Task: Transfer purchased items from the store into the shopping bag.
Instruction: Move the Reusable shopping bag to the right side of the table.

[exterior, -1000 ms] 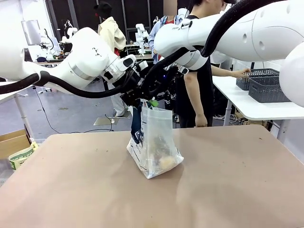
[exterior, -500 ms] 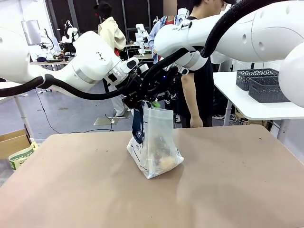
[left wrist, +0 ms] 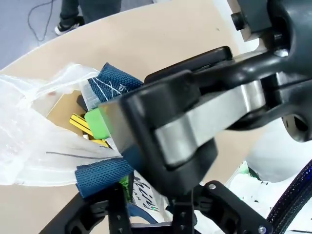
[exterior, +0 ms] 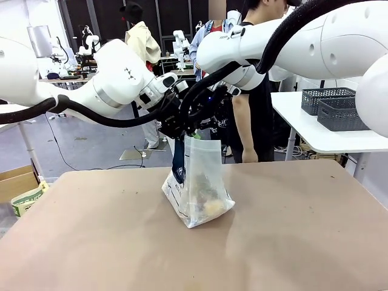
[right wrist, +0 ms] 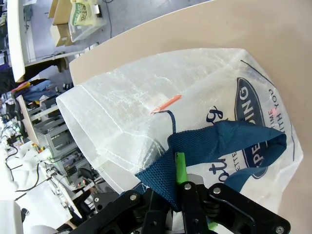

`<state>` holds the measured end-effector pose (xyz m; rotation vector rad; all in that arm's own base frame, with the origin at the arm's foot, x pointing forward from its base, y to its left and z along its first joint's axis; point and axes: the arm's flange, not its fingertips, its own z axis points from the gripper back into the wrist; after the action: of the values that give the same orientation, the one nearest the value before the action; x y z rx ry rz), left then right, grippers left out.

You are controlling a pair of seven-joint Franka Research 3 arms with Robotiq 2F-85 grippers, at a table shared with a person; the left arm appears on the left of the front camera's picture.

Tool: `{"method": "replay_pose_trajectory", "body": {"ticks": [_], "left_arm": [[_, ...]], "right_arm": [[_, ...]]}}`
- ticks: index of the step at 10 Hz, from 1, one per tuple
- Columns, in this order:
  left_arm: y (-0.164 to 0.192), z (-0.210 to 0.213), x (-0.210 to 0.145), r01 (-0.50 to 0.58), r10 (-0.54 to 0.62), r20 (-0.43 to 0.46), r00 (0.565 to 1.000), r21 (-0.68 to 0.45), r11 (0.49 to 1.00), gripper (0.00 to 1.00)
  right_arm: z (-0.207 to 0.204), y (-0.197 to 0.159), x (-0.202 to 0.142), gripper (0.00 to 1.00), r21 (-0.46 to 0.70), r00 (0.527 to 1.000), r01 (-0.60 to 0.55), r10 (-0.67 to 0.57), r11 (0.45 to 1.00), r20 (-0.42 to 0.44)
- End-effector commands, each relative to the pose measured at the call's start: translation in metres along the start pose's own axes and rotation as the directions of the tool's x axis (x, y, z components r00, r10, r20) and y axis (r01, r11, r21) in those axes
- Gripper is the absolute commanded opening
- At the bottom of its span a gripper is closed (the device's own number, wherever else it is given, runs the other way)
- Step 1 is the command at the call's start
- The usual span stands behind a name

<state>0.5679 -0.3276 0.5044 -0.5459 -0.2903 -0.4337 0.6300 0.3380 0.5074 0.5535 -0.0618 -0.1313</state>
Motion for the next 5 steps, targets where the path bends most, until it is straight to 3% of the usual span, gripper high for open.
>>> {"method": "replay_pose_trajectory", "body": {"ticks": [1, 5], "left_arm": [[-0.0045, 0.0004, -0.0088, -0.009, 0.009, 0.01, 1.0, 0.028, 1.0, 0.0], [-0.0057, 0.0031, -0.0111, 0.002, -0.002, 0.002, 1.0, 0.025, 1.0, 0.0]], "right_arm": [[-0.0019, -0.0009, 0.0003, 0.0, 0.013, 1.0, 0.006, -0.006, 1.0, -0.017], [-0.0007, -0.0019, -0.0003, 0.0, 0.029, 1.0, 0.005, -0.005, 1.0, -0.012]]}}
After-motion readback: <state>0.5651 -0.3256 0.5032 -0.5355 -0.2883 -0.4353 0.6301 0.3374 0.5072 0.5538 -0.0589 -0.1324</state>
